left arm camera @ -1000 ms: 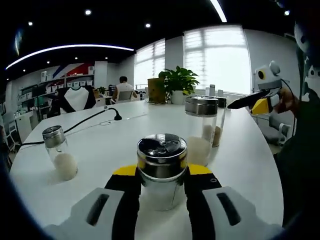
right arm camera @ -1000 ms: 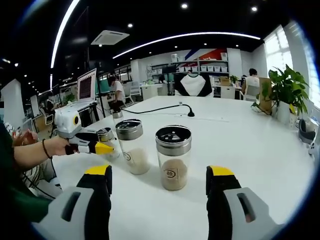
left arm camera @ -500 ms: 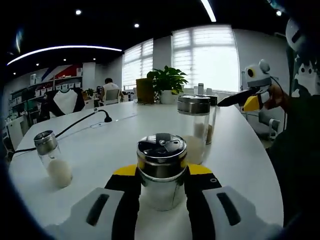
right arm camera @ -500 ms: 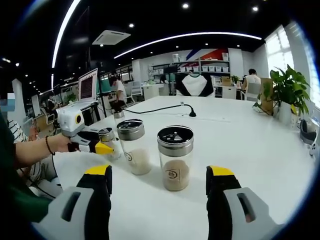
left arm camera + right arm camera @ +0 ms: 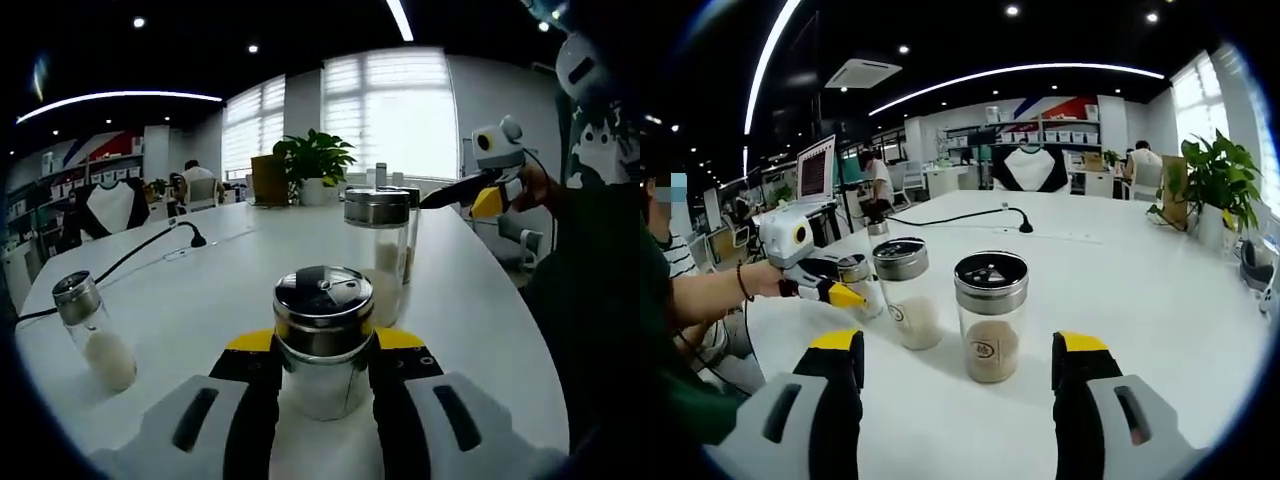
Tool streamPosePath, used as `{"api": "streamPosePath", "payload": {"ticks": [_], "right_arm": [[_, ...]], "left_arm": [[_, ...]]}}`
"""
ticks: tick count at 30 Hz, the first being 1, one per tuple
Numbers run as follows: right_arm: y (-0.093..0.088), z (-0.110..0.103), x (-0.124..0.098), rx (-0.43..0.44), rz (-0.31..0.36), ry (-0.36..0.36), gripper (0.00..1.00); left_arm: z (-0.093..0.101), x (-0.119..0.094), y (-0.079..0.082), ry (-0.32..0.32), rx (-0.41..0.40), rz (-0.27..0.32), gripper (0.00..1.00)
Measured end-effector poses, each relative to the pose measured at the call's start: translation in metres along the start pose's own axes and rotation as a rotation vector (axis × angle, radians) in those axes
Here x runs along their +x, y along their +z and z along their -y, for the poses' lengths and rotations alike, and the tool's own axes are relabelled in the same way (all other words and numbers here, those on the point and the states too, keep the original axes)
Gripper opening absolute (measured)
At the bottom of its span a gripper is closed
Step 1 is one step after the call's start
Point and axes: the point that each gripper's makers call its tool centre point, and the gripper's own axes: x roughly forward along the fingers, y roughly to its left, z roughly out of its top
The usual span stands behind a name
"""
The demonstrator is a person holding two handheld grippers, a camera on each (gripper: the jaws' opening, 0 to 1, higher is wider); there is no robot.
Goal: Rotate the seasoning bottle until the label or dispensing opening points toward the visible target arrow and the bottle remains upright within the marked orientation range
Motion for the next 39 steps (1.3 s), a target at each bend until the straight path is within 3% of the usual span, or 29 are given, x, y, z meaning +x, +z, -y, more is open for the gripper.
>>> {"api": "streamPosePath", "payload": {"ticks": [19,23,28,35,37,39], "right_arm": [[-0.002,0.002,0.002,0.002,-0.008,0.002,0.77],[-0.004,0.004,0.002,0.006,-0.013,-0.003,0.77],[-0.006,0.004,0.002,0.009,-0.019,-0.003,0.77],[-0.005,0.002,0.004,0.008,-0.019,0.004,0.77],[-0.005,0.002,0.004,0.009,-0.018,0.004,0.77],[-0.005,0.002,0.004,0.01,-0.018,0.003,0.77]], "left_arm": [[0.001,0.001,0.0,-0.025,-0.009,-0.001,0.36],[0.002,0.0,-0.001,-0.026,-0.007,0.0,0.49],[0.001,-0.005,0.003,0.005,-0.035,0.022,0.54],[0.004,-0.01,0.003,0.053,-0.027,0.004,0.59],[0.003,-0.013,0.004,0.085,-0.057,0.007,0.6],[0.003,-0.016,0.008,0.109,-0.037,0.018,0.61]]}}
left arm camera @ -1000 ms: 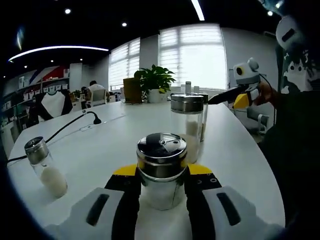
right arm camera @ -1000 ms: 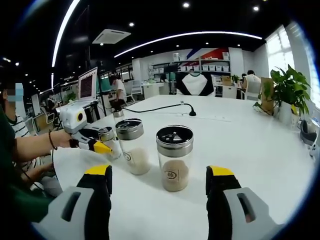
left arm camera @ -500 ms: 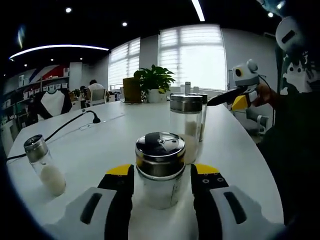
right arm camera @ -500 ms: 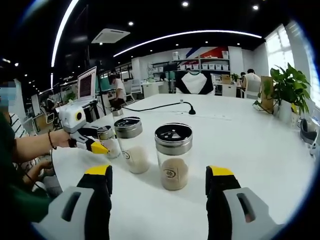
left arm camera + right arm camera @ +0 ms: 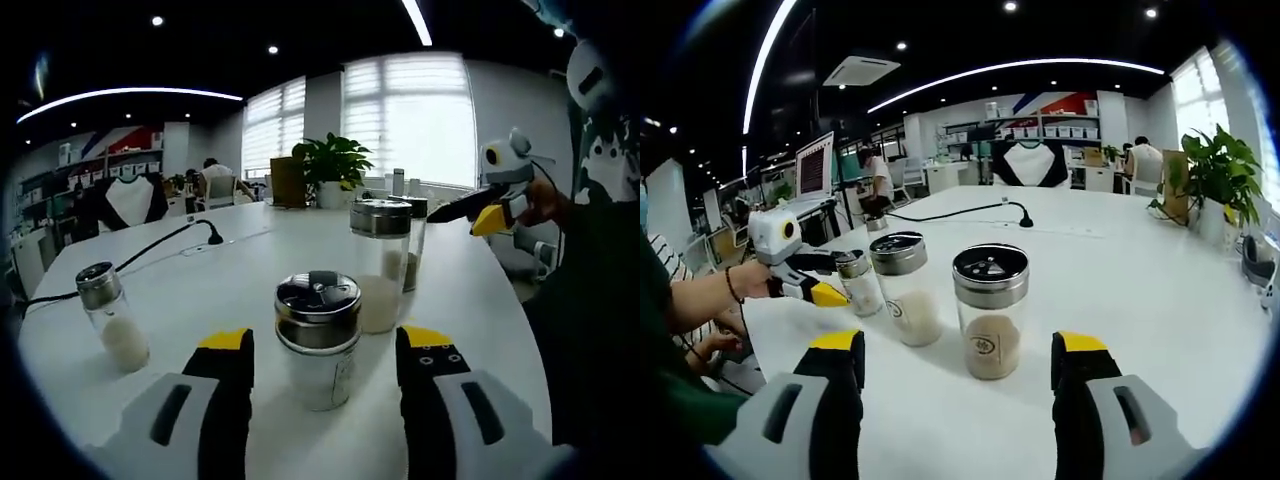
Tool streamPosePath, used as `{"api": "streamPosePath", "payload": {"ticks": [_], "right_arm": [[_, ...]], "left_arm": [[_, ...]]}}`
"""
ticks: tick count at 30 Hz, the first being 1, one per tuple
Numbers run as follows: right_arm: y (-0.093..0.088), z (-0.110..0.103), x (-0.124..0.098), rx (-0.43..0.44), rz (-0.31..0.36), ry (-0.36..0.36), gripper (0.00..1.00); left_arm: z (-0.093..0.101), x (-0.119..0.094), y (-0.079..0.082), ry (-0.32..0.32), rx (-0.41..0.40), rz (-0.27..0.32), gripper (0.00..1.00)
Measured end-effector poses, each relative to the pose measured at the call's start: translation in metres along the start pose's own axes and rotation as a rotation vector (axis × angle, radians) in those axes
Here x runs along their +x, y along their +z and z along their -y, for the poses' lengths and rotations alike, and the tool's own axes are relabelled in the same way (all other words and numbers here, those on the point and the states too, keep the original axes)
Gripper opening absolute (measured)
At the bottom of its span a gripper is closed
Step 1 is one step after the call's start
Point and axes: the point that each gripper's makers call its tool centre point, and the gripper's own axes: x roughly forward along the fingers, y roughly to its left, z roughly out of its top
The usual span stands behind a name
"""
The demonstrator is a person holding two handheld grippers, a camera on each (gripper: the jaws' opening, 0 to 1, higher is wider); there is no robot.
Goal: Rotate the seasoning bottle until the label or dispensing opening points toward the visible target arrow and the bottle remains upright within the marked orientation range
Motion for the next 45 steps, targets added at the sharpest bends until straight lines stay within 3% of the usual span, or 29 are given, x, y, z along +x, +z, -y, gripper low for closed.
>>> {"api": "streamPosePath", "payload": {"ticks": [15,19,26,33,40,45], "right_arm": [[0.002,-0.002,0.0,-0.008,0.004,0.001,0.77],[0.001,-0.004,0.0,-0.011,0.003,0.003,0.77],[0.003,-0.005,-0.001,-0.018,0.009,0.003,0.77],[0.006,-0.002,-0.002,-0.014,0.026,-0.005,0.77],[0.007,-0.002,-0.002,-0.016,0.029,-0.006,0.76],[0.007,-0.004,-0.002,-0.018,0.031,-0.001,0.76]], "left_arm": [[0.002,-0.035,0.012,0.215,-0.074,0.056,0.7],[0.005,-0.043,0.013,0.242,-0.089,0.047,0.69],[0.013,-0.052,0.025,0.298,-0.093,0.08,0.7],[0.025,-0.062,0.025,0.341,-0.108,0.106,0.71],[0.024,-0.073,0.032,0.372,-0.134,0.128,0.71],[0.02,-0.081,0.043,0.406,-0.1,0.128,0.72]]}}
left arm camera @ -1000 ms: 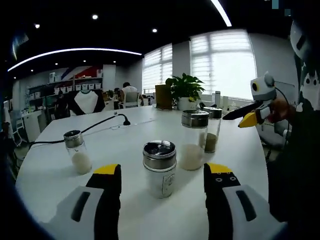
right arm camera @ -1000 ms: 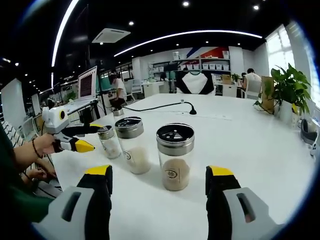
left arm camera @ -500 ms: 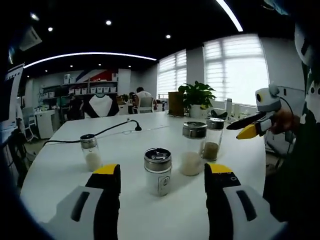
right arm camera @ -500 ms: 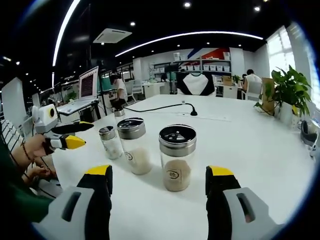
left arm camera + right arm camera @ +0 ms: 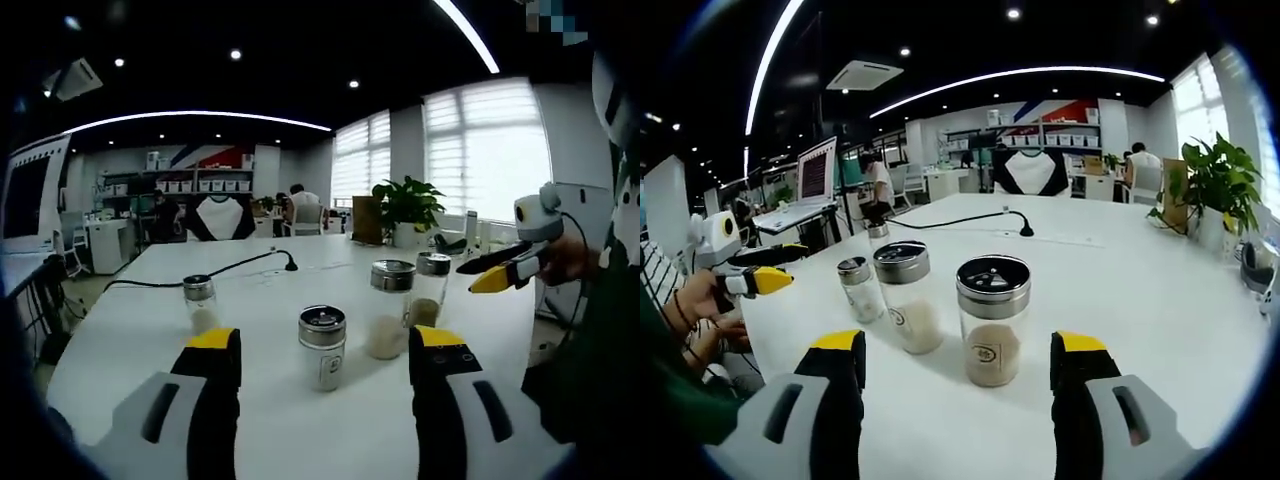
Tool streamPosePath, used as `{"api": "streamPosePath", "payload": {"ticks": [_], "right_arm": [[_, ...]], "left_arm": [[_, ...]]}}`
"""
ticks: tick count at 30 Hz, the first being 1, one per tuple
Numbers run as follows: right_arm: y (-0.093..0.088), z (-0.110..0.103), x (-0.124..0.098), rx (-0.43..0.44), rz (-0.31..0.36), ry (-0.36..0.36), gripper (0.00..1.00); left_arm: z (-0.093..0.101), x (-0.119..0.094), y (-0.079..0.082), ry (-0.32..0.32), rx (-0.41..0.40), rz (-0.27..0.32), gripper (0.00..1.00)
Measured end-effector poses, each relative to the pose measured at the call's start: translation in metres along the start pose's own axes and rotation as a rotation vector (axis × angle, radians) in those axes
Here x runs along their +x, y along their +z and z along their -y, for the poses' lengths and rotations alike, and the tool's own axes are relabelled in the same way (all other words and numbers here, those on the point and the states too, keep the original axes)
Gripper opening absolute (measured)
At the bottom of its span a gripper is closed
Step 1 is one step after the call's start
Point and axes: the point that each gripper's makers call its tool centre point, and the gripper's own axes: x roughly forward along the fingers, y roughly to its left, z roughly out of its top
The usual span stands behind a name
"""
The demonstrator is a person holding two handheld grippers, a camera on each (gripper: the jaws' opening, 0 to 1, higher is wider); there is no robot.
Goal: Rotate the seasoning bottle until the label or dispensing opening points toward the visible target arrow and the bottle remains upright within the marked orientation range
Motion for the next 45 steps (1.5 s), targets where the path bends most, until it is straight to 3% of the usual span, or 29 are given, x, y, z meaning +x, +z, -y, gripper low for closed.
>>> {"api": "streamPosePath", "payload": {"ticks": [4,14,19,24,26,33,45], "right_arm": [[-0.001,0.0,0.0,0.004,-0.001,-0.001,0.76],[-0.002,0.004,-0.001,0.01,-0.001,-0.007,0.76],[-0.004,0.006,-0.002,0.013,-0.001,-0.011,0.76],[-0.005,0.008,-0.003,0.019,0.0,-0.018,0.76],[-0.005,0.009,-0.004,0.019,-0.001,-0.02,0.76],[-0.006,0.011,-0.005,0.025,-0.003,-0.028,0.75],[-0.002,0.014,-0.009,0.022,0.003,-0.04,0.75]], "left_arm": [[-0.004,-0.002,0.009,0.018,-0.013,0.028,0.72],[-0.011,0.001,0.013,0.031,-0.033,0.045,0.72],[-0.027,0.008,0.01,0.065,-0.029,0.036,0.72],[-0.046,0.018,0.018,0.089,-0.044,0.051,0.72],[-0.049,0.025,0.016,0.086,-0.023,0.017,0.72],[-0.064,0.043,0.021,0.097,0.005,0.025,0.72],[-0.107,0.077,-0.002,0.146,-0.045,-0.031,0.72]]}}
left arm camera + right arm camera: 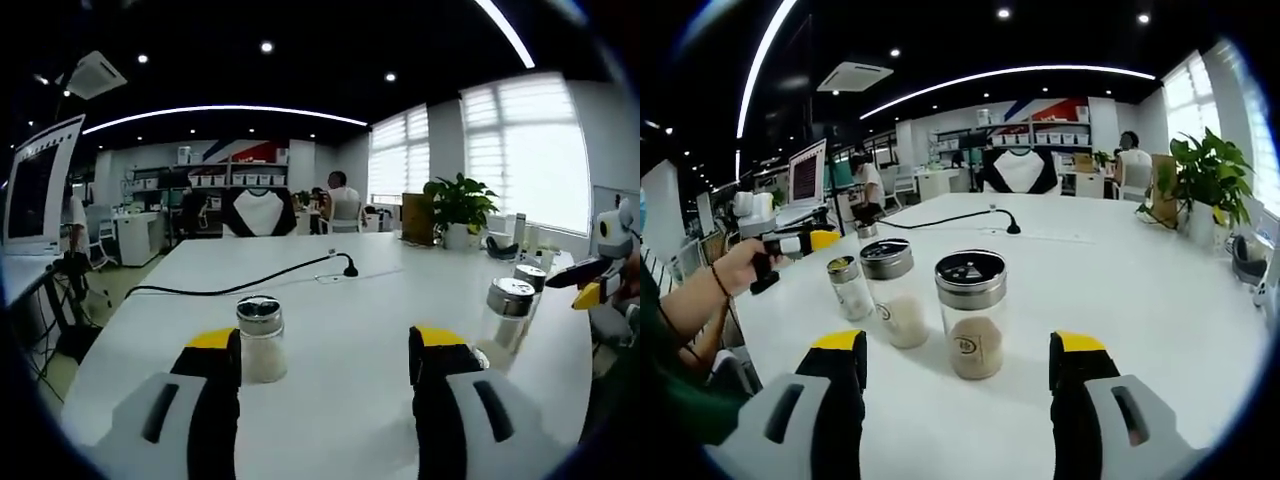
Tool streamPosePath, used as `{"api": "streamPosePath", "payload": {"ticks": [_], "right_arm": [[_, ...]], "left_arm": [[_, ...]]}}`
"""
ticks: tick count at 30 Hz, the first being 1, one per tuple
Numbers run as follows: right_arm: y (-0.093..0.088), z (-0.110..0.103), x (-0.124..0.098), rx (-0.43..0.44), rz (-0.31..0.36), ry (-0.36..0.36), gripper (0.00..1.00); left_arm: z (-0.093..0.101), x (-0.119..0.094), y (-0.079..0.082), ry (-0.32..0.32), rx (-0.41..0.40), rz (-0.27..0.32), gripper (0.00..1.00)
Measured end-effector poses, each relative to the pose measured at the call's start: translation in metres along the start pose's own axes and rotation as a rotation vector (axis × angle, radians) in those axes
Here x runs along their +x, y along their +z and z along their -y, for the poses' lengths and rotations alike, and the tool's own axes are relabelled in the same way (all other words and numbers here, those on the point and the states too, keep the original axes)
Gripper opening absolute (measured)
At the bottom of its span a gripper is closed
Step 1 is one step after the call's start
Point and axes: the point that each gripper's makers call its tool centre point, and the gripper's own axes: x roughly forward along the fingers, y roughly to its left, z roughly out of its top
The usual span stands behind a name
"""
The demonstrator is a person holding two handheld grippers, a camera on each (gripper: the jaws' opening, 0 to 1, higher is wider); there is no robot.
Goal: Rotate the seasoning bottle until the label or dispensing opening points toward the visible target arrow and the bottle remains upright within the marked orientation range
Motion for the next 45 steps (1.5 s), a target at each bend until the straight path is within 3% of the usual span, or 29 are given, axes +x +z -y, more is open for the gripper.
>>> {"api": "streamPosePath", "payload": {"ticks": [10,15,19,27,38,45], "right_arm": [[0.006,-0.003,-0.003,-0.011,0.01,0.002,0.75],[0.007,-0.004,-0.004,-0.016,0.007,0.008,0.75],[0.005,-0.007,-0.004,-0.016,0.004,0.014,0.75],[0.005,-0.008,-0.006,-0.027,0.001,0.019,0.74],[0.006,-0.008,-0.008,-0.026,0.003,0.019,0.74],[0.004,-0.006,-0.009,-0.022,-0.002,0.016,0.73]], "left_arm": [[-0.021,0.028,-0.032,0.028,0.008,-0.091,0.72],[-0.032,0.043,-0.035,0.031,-0.012,-0.076,0.73],[-0.039,0.056,-0.038,0.041,0.032,-0.097,0.73],[-0.047,0.072,-0.042,0.045,-0.003,-0.099,0.7],[-0.057,0.084,-0.049,0.064,-0.002,-0.129,0.57],[-0.054,0.087,-0.047,0.049,-0.006,-0.126,0.37]]}}
